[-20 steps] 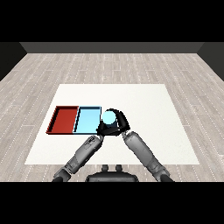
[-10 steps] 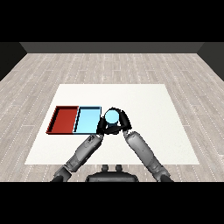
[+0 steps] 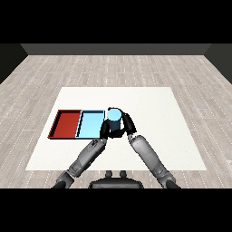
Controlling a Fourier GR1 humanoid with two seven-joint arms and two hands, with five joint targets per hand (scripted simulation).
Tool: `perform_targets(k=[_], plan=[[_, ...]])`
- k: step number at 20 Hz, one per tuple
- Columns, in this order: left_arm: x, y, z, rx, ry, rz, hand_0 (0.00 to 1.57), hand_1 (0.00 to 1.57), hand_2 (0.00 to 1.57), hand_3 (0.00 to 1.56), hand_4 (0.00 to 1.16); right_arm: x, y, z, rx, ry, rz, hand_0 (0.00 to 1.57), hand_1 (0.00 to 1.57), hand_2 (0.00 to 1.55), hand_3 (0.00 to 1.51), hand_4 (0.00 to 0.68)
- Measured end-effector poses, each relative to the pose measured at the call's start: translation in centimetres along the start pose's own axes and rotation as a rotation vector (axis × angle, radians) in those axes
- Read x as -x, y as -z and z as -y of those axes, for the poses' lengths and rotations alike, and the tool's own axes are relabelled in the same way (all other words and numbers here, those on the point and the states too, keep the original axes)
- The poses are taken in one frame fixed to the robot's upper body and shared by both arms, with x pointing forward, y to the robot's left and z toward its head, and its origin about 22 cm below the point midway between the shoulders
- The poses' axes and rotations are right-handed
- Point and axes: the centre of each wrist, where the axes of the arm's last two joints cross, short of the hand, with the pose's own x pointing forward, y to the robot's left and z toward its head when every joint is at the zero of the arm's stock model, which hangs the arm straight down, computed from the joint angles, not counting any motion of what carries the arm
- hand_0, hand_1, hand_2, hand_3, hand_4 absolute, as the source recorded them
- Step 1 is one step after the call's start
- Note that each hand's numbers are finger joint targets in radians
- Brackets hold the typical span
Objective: Pick the blue can and put it in the blue box
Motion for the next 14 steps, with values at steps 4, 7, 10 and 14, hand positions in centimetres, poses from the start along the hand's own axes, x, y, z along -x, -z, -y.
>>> perform_targets(k=[4,7,10,14], plan=[[-0.1,0.1,-0.2,-0.013,0.014,0.005,1.57,1.57,1.57,1.49,1.13,0.0,0.0,0.7,-0.026,-0.014,0.002,0.0,0.0,0.0,0.0,0.0],[0.2,0.1,-1.0,-0.021,0.027,0.006,1.57,1.57,1.57,1.49,1.13,0.2,-0.2,2.0,-0.006,-0.006,0.007,0.0,0.0,0.0,0.0,0.0],[0.7,0.0,-1.8,-0.034,0.045,0.008,1.57,1.57,1.57,1.49,1.13,0.1,-0.8,2.7,0.04,0.039,0.005,0.0,0.0,0.0,0.0,0.0],[1.5,-0.1,-3.4,-0.066,0.088,-0.009,1.57,1.57,1.57,1.48,1.13,0.5,-1.5,4.8,0.114,0.076,0.007,0.0,0.0,0.0,0.0,0.0]])
